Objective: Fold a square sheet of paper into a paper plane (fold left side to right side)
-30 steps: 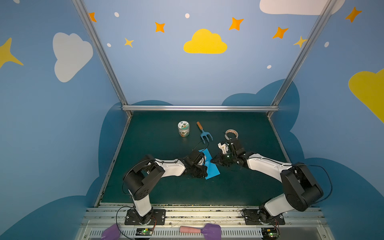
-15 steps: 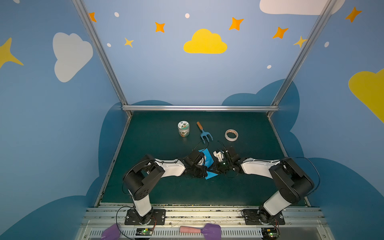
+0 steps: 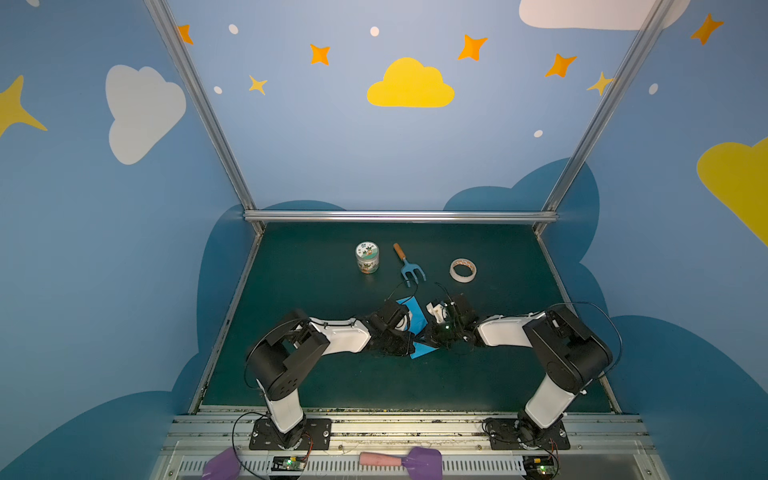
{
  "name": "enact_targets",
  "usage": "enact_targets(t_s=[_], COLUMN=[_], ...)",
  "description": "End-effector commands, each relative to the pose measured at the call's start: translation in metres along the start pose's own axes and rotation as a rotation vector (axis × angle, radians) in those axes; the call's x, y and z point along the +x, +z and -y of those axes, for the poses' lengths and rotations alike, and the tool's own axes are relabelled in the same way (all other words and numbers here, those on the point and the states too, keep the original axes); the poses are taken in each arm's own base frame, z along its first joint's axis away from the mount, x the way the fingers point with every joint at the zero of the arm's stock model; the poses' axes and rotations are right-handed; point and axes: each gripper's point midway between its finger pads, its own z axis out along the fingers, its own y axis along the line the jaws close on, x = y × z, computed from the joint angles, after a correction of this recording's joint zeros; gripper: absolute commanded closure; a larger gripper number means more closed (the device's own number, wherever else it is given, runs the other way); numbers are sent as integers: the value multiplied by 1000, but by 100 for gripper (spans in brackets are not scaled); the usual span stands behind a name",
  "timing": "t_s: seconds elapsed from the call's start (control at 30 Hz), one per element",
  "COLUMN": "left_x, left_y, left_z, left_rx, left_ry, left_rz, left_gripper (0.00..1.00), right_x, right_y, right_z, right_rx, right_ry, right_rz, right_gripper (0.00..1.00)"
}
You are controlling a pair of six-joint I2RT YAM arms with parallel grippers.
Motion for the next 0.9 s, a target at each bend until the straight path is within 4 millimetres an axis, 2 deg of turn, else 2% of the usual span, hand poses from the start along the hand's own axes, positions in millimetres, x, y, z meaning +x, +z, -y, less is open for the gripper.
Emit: enact_targets(t_s=[0.0, 0.23, 0.43, 0.5, 0.53, 0.87], left_x=[26, 25, 24, 25, 24, 24], left_y=[8, 6, 5, 4, 4, 1], left_z=[-25, -23, -22, -21, -21, -19], left_rx=[-76, -70, -66, -66, -65, -62], left_ry=[-18, -17, -17, -18, -16, -12], left_rz=[-83, -77, -75, -76, -75, -73], left_gripper=[96, 96, 96, 96, 96, 96], right_x=[3, -5, -19, -17, -27, -47], right_y=[3, 0, -5, -6, -7, -12], right_z=[31, 54, 66, 73, 68, 91], right_rx=[75, 112, 148, 170, 167, 214], right_ry=[46, 99, 132, 142, 131, 193], right_rz=[5, 26, 39, 30, 47, 58], right_gripper=[100, 100, 100, 100, 100, 100])
